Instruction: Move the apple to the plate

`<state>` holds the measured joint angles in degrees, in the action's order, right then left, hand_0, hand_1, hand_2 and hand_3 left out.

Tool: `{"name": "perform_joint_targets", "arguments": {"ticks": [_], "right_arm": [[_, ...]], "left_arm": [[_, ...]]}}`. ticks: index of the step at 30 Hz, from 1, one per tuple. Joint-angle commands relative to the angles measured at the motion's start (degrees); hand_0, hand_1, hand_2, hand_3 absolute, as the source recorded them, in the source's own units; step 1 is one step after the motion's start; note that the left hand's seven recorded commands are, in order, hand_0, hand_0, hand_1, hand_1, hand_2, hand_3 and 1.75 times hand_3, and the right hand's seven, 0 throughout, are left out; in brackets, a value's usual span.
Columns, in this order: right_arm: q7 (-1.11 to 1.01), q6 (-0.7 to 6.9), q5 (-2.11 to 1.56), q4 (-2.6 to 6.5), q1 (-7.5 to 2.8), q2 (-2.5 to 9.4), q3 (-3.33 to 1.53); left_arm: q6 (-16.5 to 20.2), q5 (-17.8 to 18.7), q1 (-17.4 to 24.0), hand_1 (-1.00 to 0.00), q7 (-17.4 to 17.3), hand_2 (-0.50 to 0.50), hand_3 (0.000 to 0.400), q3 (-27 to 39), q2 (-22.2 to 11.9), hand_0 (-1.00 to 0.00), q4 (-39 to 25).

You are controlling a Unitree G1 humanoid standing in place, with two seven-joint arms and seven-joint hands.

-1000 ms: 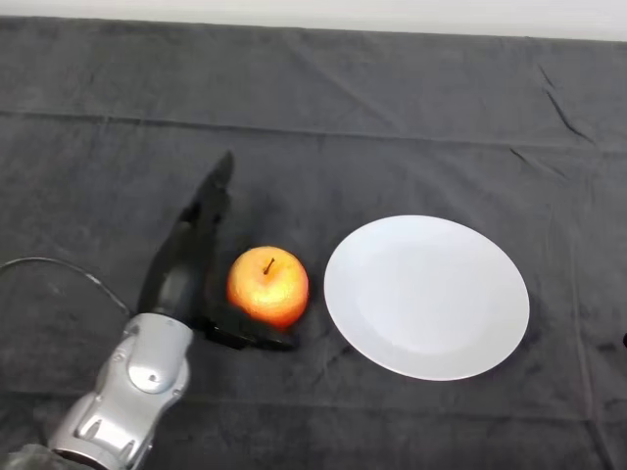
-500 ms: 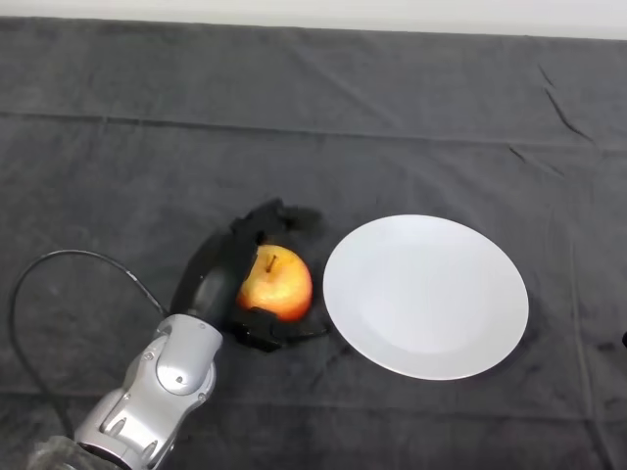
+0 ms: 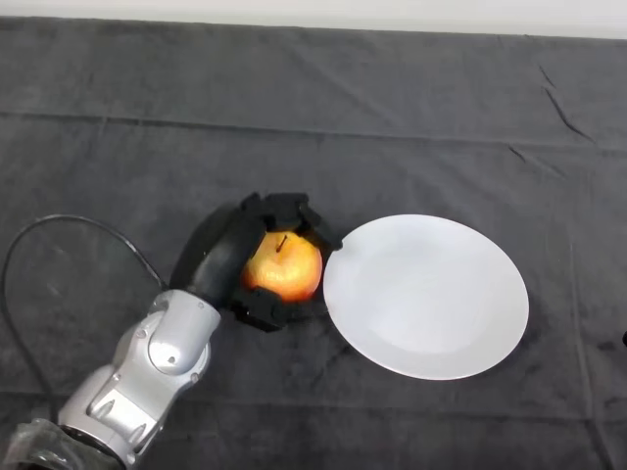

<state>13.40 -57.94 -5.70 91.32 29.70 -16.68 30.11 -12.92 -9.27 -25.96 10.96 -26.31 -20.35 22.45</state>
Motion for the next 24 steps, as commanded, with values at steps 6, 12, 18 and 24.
{"name": "perform_joint_targets", "arguments": {"ticks": [6,12,18,24], "right_arm": [[0.08,5.22,-1.30,4.72,-6.40,4.30,0.31],[0.07,5.24,-1.36,4.69,-6.40,4.30,0.24],[0.07,5.23,-1.42,4.71,-6.39,4.30,0.19],[0.06,5.19,-1.46,4.77,-6.37,4.29,0.15]], "left_arm": [[2.92,-2.67,-3.82,-1.00,0.66,0.00,0.400,0.23,0.37,-1.00,-5.46],[4.16,-4.46,-6.20,-1.00,3.10,0.00,0.400,-2.48,4.08,-1.00,-5.02],[4.01,-4.19,-8.53,-1.00,5.99,0.00,0.400,-7.37,7.08,-1.00,-3.19],[1.98,-1.78,-11.34,-1.00,6.80,0.00,0.400,-10.98,7.91,-1.00,-0.12]]}}
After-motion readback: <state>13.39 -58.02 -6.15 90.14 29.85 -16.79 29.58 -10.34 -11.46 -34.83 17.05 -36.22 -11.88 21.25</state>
